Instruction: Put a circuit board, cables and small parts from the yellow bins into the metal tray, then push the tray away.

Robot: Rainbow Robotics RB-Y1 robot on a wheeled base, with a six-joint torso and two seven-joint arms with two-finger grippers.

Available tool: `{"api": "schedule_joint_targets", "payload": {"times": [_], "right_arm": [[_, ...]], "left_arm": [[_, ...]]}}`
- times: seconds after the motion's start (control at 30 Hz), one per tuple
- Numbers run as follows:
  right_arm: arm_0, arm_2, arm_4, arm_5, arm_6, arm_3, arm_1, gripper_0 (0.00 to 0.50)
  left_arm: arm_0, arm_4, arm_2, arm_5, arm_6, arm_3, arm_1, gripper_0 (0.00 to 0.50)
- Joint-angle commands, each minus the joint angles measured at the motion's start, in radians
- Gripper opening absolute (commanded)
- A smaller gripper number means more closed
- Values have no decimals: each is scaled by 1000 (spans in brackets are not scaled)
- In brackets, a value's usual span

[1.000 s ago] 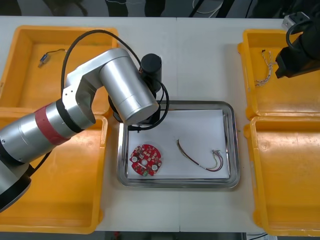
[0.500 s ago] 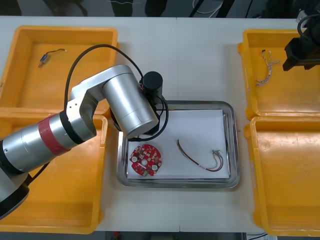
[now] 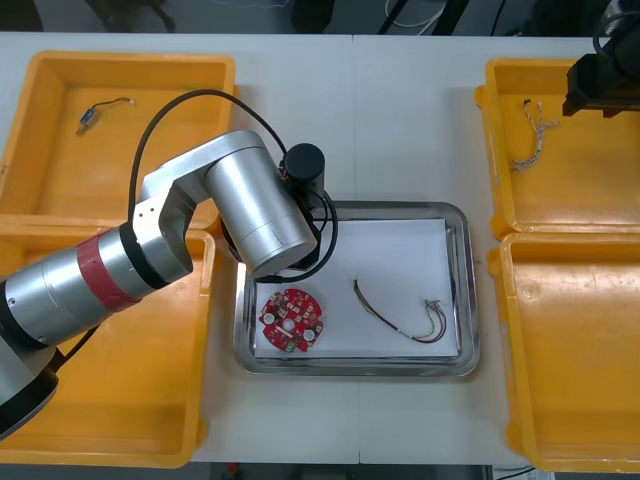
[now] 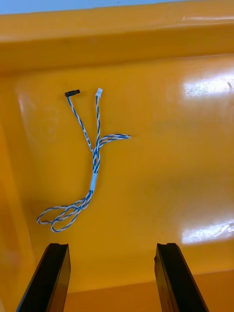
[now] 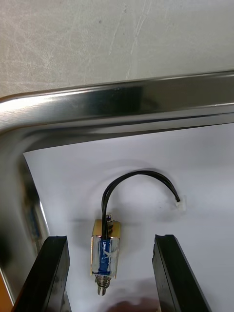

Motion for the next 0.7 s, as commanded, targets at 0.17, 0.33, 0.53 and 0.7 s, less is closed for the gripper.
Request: {"api": "schedule_joint_targets", "payload": {"times": [0.17, 0.33, 0.53, 0.7], "right_arm": [[-140, -84, 42, -159, -124, 195, 62, 500], [-146, -80, 64, -228, -141, 249, 77, 500], [-146, -69, 88, -285, -139, 321, 99, 500], [-146, -69, 102, -353, -133, 381, 114, 500]], "left_arm": [[-18, 37, 60, 35, 36, -72, 19, 500], [-66, 140, 154, 121, 18, -117, 50, 500], [-141, 287, 274, 217, -14, -132, 101, 500], [-153, 372, 361, 263, -112, -132, 160, 500]]}}
